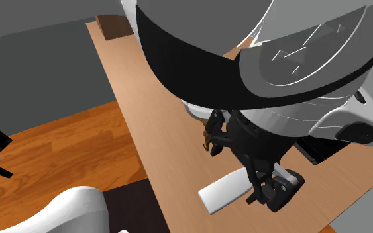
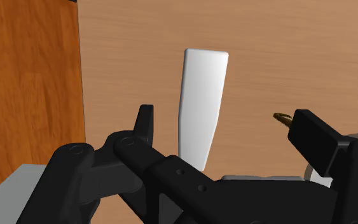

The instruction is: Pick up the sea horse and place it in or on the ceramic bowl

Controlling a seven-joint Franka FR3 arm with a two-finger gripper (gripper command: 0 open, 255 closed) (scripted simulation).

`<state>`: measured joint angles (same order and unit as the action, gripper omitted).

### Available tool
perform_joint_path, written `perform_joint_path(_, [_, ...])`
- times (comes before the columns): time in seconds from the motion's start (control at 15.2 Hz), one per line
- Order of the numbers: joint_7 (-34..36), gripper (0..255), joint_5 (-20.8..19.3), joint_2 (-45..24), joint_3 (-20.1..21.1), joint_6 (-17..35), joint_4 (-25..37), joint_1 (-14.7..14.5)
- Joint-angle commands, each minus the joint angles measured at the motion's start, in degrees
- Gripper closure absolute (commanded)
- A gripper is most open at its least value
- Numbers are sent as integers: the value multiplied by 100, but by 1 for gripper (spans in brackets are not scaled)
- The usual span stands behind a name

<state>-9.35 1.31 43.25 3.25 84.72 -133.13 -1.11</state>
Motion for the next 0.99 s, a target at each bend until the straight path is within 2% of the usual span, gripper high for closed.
perform_joint_path(0.0, [0, 0, 0, 0, 0, 0, 0, 0])
perform_joint_path(0.53, [1075, 0, -105, -540, 1559, 556, 159, -360])
perform_joint_path(0.92, [2007, 0, -495, -1344, 2788, 869, 523, -434])
